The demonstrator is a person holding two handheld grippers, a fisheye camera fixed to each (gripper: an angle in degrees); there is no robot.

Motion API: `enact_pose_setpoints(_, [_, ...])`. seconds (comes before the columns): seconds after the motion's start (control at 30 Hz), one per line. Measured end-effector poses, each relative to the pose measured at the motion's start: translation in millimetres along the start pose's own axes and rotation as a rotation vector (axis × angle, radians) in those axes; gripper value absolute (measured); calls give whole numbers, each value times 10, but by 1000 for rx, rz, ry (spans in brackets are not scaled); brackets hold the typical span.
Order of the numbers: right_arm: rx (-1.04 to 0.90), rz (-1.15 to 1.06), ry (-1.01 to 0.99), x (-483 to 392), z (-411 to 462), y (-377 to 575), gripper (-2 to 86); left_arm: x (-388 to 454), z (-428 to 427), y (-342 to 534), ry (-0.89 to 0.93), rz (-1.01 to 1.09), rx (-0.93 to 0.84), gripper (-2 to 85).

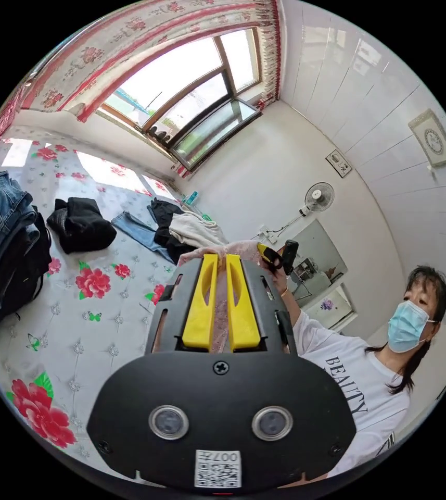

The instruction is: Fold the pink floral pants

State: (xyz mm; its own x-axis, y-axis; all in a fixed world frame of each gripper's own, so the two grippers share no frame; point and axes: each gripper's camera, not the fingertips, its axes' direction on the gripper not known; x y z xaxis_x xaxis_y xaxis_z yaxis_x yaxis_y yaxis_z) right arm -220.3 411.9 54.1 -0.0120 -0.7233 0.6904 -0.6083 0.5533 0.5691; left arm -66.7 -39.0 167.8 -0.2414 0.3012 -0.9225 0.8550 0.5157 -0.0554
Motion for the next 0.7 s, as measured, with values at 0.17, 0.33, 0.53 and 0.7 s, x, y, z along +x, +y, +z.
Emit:
enact_pose_setpoints(0.17, [93, -265, 13, -699, -202, -344, -4, 913, -379, -178, -62, 314, 149, 5])
enact_pose_setpoints(0.33, [78, -418, -21, -1145, -333, -50, -4, 1426, -382, 543, -168, 563, 164, 8])
enact_pose_setpoints(0.53, [-121, -238, -28, -1096, 72, 1138, -4, 947, 71, 1919, -234, 337, 24, 3])
enact_pose_setpoints(0.7, [-273, 165, -95, -783, 414, 1921, -4, 441, 334, 2516, -252, -33, -102, -3])
